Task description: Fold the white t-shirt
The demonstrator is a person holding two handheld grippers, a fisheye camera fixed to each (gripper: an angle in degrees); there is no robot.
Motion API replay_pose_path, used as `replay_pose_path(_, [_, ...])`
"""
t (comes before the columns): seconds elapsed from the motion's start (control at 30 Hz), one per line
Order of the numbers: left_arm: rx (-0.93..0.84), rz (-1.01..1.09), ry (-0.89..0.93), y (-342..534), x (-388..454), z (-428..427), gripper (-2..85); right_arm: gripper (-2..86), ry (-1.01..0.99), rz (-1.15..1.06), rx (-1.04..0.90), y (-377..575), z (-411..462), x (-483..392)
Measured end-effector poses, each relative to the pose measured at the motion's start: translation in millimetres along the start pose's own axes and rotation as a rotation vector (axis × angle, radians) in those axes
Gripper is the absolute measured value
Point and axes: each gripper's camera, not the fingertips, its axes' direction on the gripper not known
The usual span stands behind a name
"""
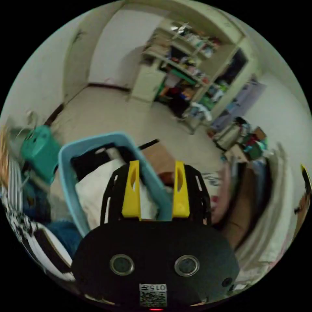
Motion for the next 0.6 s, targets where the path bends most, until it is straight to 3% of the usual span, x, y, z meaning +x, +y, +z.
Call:
replay_pose_path(0.1, [-0.127, -0.201, -0.110, 14.7, -97.8, 39.0, 15.4, -1.0, 0.058, -0.088, -0.181, 41.7, 54.7, -89.5])
replay_pose_path(0.17, [-0.193, -0.278, -0.105, 20.9, -134.9, 60.9, 16.5, -1.0, 0.261, -0.167, -0.120, 87.1, 64.5, -146.3])
replay_pose_path(0.27, [-0.236, -0.399, -0.077, 29.1, -174.1, 91.9, 19.2, -1.0, 0.361, -0.220, -0.107, 130.1, 66.3, -187.6])
replay_pose_path(0.33, [-0.231, -0.460, -0.096, 30.1, -186.9, 103.4, 19.1, -1.0, 0.343, -0.200, -0.100, 149.6, 63.7, -196.0])
replay_pose_path(0.4, [-0.201, -0.558, -0.229, 29.1, -192.1, 102.4, 17.1, -1.0, 0.352, -0.204, -0.097, 168.4, 67.1, -208.3])
replay_pose_path(0.5, [-0.175, -0.503, -0.354, 27.8, -170.8, 99.9, 15.5, -1.0, 0.390, -0.246, -0.105, 188.0, 71.5, -233.0])
replay_pose_path(0.6, [-0.186, -0.523, -0.330, 25.4, -176.2, 89.0, 13.3, -1.0, 0.408, -0.257, -0.099, 202.8, 68.1, -247.0])
